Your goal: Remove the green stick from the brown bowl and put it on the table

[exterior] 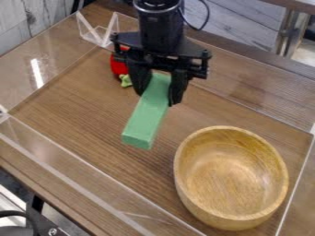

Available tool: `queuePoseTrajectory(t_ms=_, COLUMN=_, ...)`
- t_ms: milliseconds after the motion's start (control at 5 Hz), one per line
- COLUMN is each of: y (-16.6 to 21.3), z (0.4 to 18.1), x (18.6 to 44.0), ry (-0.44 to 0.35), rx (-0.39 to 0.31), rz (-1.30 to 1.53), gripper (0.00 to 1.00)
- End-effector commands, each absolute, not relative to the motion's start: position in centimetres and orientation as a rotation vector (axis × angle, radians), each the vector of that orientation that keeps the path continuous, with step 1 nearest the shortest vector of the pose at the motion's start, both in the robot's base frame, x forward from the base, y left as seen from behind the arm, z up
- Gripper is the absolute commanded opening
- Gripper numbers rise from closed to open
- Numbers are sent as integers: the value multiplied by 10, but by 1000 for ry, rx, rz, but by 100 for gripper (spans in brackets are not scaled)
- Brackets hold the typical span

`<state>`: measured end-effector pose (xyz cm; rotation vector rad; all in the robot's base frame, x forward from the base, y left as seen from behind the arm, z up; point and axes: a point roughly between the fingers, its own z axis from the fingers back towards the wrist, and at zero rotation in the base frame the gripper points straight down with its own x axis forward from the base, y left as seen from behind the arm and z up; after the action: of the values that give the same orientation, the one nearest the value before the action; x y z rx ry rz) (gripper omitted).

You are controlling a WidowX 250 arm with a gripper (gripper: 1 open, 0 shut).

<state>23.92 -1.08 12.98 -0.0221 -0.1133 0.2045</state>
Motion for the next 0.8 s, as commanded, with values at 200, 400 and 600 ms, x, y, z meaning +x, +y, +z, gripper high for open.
queuePoseTrajectory(t_ms=200, y=-20, z=146, x=247, ry=-184, rx=-32, rz=191, gripper=0)
queuePoseTrajectory(t_ms=400, y=-27, z=143, x=251, ry=-189, rx=-31, rz=205, gripper=0)
queuePoseTrajectory(t_ms=600, y=-32, z=142, x=245, ry=-197, rx=-24, rz=242, gripper=0)
